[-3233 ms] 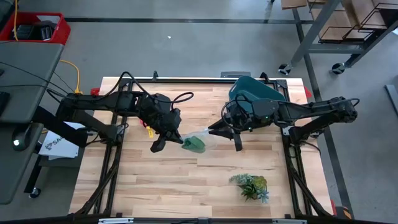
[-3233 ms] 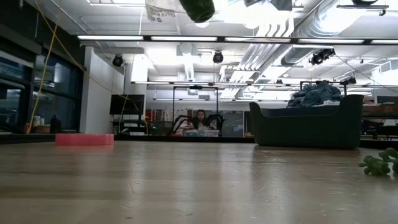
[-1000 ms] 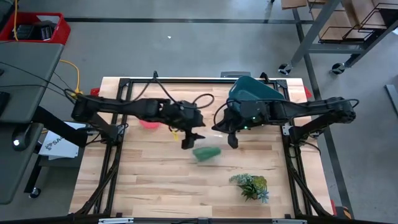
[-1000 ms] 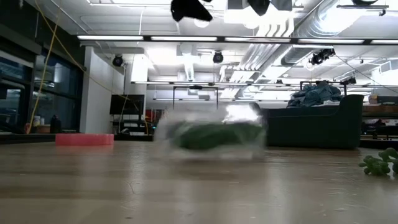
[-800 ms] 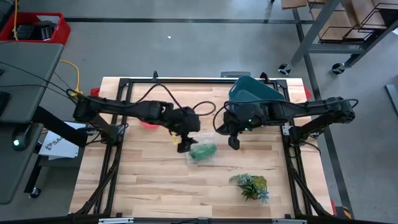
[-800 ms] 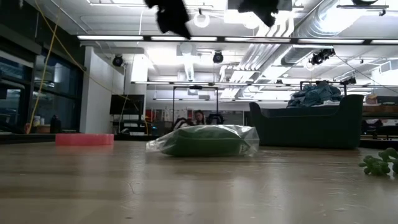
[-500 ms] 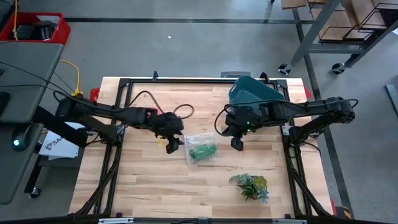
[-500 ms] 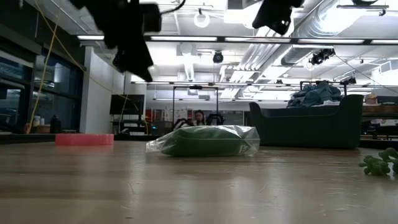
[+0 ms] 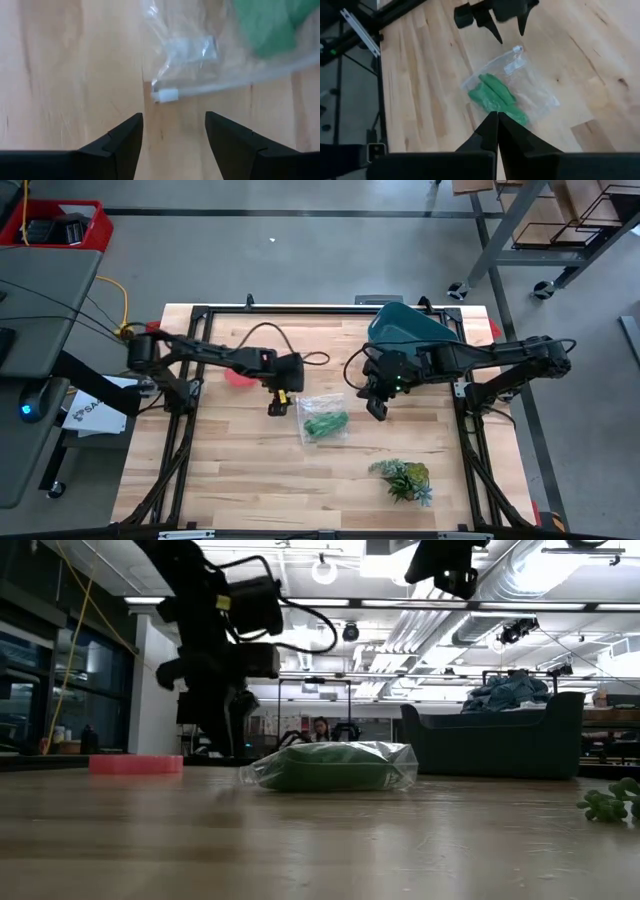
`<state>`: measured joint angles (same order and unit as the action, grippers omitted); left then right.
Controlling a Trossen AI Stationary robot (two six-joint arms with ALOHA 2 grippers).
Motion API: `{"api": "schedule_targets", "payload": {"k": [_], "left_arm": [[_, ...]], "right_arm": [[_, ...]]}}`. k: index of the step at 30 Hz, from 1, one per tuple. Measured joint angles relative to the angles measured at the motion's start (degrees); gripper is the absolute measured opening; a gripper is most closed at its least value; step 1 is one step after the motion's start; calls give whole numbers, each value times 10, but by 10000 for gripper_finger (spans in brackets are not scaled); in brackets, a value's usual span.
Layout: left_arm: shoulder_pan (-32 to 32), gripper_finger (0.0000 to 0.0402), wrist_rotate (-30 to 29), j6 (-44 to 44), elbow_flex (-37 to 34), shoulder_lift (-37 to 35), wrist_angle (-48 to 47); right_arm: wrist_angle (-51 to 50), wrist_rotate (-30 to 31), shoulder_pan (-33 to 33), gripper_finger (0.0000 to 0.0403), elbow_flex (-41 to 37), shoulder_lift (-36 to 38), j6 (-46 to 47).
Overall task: Roll bandage
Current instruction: Close the transparent zip bag
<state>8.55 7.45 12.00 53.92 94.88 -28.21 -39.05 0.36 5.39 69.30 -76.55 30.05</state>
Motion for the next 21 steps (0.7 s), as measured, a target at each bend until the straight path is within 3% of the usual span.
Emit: {"api": "schedule_targets", "payload": {"k": [4, 11, 15, 21], "left_arm": [[-16, 205, 0, 117, 15, 27, -20], [-56, 204, -110, 288, 9, 32, 36], [-58, 204, -110, 316, 10, 31, 73], [-74, 204, -71, 316, 19, 31, 25]], "right_arm": [[4, 3, 5, 0, 0, 0, 26], [5, 27, 7, 0, 0, 0, 74], [7, 29, 7, 0, 0, 0, 75], [7, 28, 7, 0, 0, 0, 72]]}}
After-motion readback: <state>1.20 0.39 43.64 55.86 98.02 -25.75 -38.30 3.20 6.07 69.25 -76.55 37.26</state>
